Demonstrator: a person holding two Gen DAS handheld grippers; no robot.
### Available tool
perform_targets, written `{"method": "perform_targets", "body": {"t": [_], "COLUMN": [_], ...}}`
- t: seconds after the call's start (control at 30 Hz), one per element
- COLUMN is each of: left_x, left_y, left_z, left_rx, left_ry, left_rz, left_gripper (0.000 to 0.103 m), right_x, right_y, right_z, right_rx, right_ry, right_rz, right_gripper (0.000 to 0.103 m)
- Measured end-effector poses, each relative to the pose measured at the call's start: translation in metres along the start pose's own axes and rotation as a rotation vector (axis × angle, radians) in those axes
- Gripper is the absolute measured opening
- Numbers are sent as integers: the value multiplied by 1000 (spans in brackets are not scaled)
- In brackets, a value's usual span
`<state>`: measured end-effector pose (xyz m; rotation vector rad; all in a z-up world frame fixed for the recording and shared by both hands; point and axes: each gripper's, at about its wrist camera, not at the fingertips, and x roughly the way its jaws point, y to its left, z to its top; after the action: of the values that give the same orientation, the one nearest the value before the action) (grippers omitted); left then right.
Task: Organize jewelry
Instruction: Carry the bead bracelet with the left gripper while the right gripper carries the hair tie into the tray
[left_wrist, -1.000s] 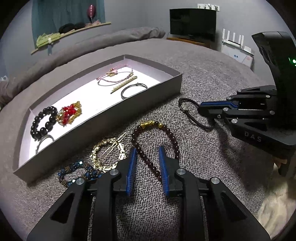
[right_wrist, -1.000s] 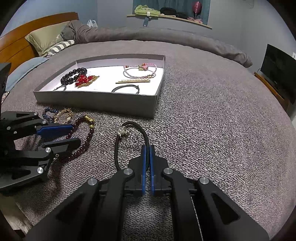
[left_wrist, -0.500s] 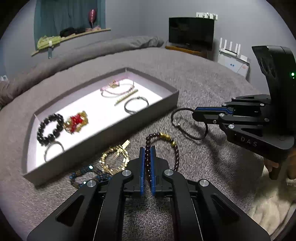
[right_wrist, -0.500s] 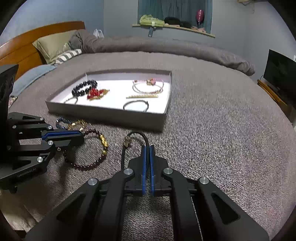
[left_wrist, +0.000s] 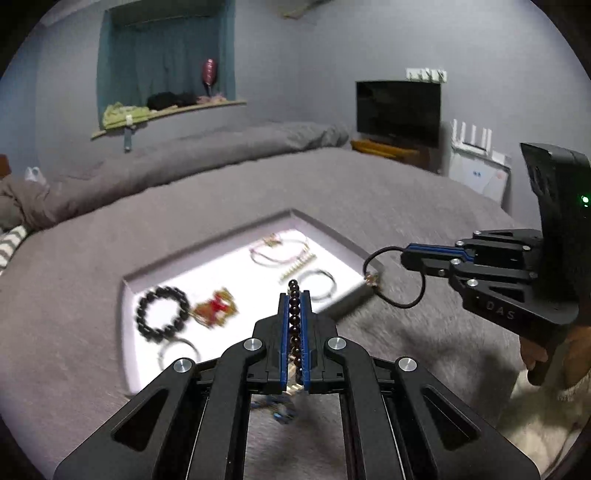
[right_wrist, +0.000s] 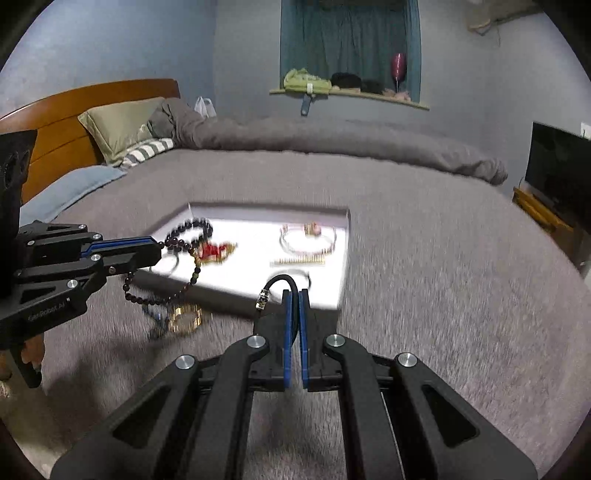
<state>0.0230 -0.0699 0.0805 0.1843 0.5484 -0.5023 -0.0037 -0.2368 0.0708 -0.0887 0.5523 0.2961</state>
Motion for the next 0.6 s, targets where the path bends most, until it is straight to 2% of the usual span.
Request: {"method": "perform_targets", "body": {"t": [0.13,0.27,0.47,0.6], "left_x": [-4,3,32,60], "left_y": [16,32,54,59], "left_z": [16,31,44,48], "left_rx": [-16,-24,-70,-54], "left_ry": [-37,-51,-16,29], "left_rz": [36,73,74,55], "left_gripper": [6,6,6,6], "right_x": [4,22,54,79], "right_y": [7,13,22,25], "right_z": [17,32,49,54], "right_rx": [-22,-43,-67,-62], "right_ry": [-30,-22,-5,35], "right_rz": [1,-1,0,33], "right_gripper": [4,4,4,4]}}
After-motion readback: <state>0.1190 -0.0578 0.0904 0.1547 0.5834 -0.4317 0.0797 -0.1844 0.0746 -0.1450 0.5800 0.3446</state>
